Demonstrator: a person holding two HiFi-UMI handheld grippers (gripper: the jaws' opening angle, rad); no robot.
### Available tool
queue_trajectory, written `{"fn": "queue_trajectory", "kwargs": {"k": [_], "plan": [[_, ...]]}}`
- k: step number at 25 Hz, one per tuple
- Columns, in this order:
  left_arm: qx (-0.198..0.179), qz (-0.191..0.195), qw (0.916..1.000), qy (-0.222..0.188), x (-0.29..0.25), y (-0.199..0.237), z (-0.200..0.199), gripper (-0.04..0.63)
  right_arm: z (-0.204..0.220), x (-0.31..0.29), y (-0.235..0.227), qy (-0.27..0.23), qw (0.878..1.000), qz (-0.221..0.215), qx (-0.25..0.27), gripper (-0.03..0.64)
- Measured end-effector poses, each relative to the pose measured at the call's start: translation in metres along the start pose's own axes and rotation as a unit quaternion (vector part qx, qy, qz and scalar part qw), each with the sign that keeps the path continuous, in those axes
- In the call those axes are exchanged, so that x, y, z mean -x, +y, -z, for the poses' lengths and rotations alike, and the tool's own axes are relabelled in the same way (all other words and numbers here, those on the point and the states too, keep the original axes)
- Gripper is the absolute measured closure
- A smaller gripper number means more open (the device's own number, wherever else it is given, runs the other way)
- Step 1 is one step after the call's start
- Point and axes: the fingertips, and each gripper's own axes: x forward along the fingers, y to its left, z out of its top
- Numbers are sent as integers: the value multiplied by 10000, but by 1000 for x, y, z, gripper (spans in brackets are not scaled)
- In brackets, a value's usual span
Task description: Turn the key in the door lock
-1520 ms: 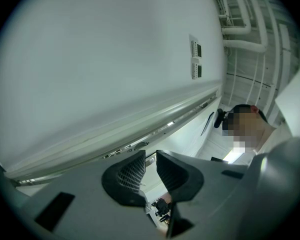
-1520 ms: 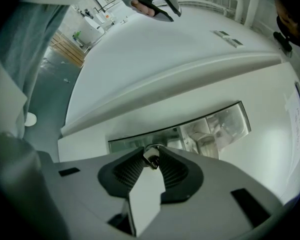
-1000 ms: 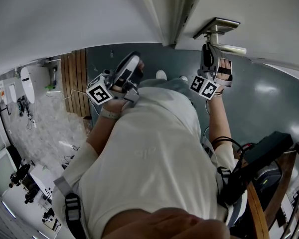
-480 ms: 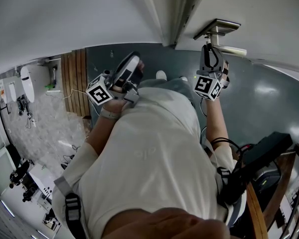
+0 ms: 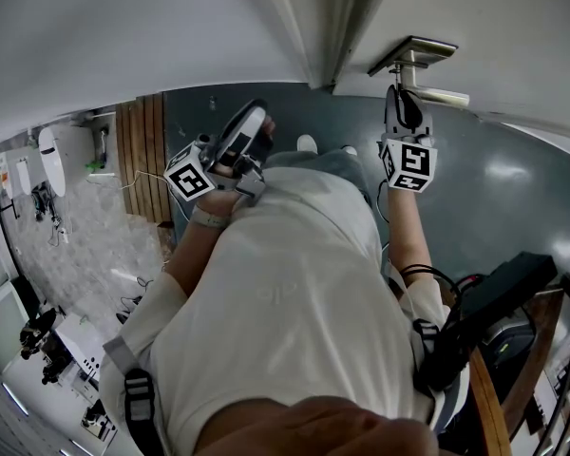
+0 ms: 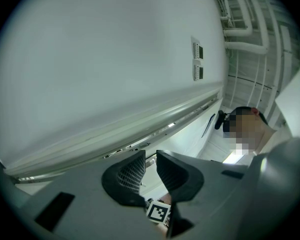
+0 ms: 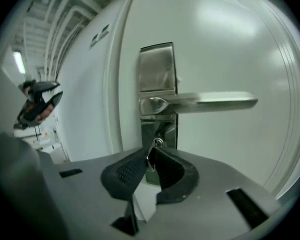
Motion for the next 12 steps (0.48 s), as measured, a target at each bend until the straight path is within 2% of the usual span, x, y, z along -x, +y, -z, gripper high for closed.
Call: {"fn": "queue_trajectory", "kwargs": {"k": [4,6,7,9,12], "plan": [[15,-16,10000,13,0,1,1,540,0,1,-2,-162,9962,-186,-836,552],[26,-15,10000,17,0,1,1,540,0,1,-3,-256,9886,-348,-1444,552],[29,-10,10000,18,0,1,1,540,-1,1,-4,-325,9800,-459,-1910,552],[35,-3,10000,20,0,1,1,540,-1,2,-7,-481,9534,-666,-2903,555],[49,-2,10000,22,0,1,1,540,-2,3,-9,-633,9194,-864,-3783,555]]}}
